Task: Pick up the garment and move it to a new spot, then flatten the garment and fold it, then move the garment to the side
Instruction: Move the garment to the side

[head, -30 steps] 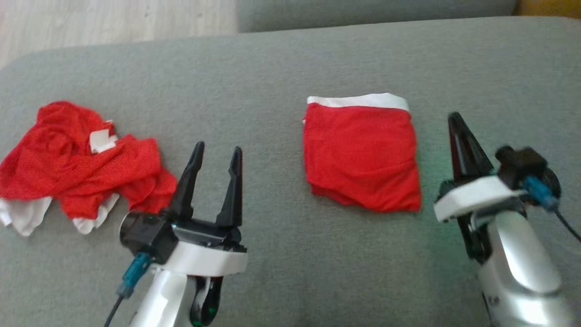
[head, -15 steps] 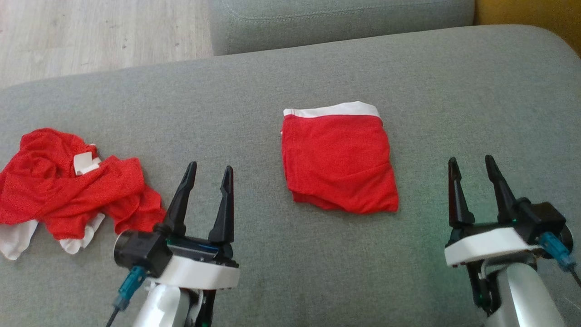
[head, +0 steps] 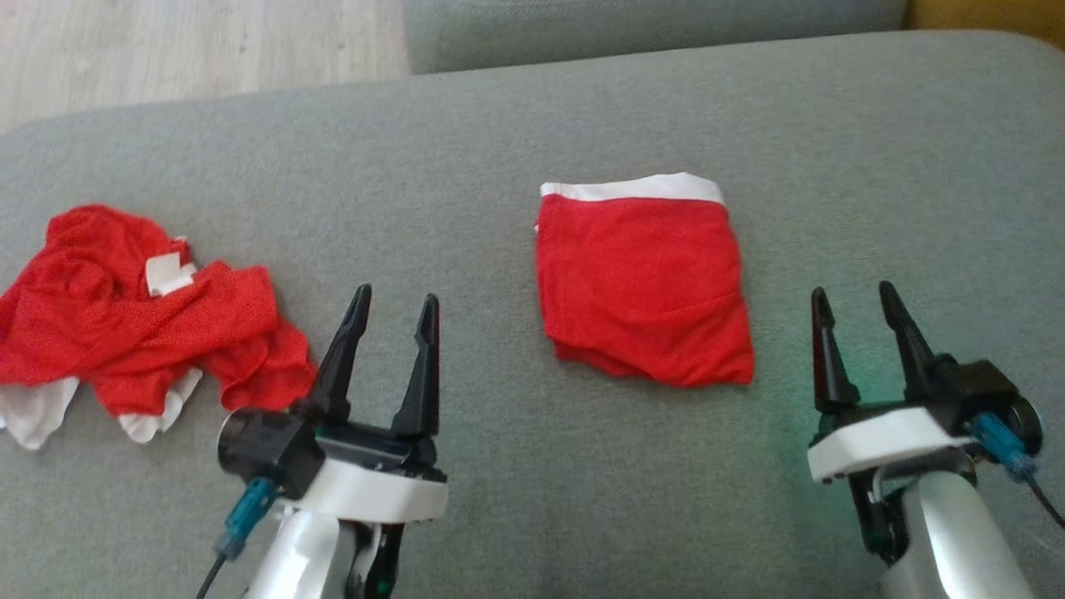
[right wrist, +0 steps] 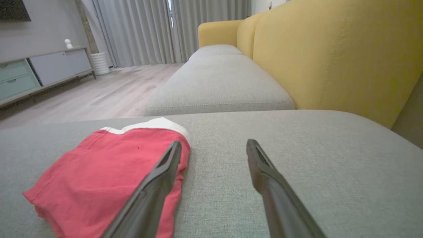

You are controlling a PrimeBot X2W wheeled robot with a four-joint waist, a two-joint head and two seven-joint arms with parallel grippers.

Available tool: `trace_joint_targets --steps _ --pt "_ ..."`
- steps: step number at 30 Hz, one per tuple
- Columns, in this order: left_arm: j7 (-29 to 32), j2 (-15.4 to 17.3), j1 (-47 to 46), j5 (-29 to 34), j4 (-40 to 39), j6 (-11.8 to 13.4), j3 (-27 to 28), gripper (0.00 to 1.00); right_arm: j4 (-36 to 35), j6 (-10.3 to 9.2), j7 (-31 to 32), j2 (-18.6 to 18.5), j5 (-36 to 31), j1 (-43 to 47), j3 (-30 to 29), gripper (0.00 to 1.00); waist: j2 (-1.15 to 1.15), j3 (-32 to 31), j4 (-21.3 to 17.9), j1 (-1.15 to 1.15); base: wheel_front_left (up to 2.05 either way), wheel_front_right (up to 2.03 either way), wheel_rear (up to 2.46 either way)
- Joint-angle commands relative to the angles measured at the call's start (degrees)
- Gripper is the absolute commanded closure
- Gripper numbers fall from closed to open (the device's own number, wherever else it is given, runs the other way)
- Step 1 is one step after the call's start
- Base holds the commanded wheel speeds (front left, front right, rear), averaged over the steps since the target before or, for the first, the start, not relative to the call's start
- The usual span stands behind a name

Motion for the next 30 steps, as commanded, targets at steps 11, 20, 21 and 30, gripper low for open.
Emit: trace_joint_targets --steps 11,20,21,30 --pt "-0.28 0.11 -6.10 -1.63 -1.94 0.69 -2.12 0.00 11.56 0.11 5.34 -0.09 3.32 -11.22 3.01 0.00 -0.01 5.96 6.41 0.00 0.00 0.00 0.00" --pt "-0.28 0.11 -7.56 -2.17 -1.83 1.14 -3.48 0.00 22.30 0.11 7.79 -0.08 9.46 -17.37 4.73 0.00 -0.01 8.28 9.51 0.00 0.00 0.00 0.00" --pt "-0.28 0.11 -7.63 -2.22 -1.82 1.19 -3.54 0.00 23.13 0.11 7.62 -0.08 9.21 -17.85 5.07 0.00 -0.01 8.36 9.64 0.00 0.00 0.00 0.00" --pt "-0.28 0.11 -8.01 -2.16 -2.21 1.71 -3.51 0.00 27.18 0.11 3.37 -0.64 0.80 -21.60 6.14 1.00 -0.01 7.53 7.54 0.00 0.00 0.00 0.00"
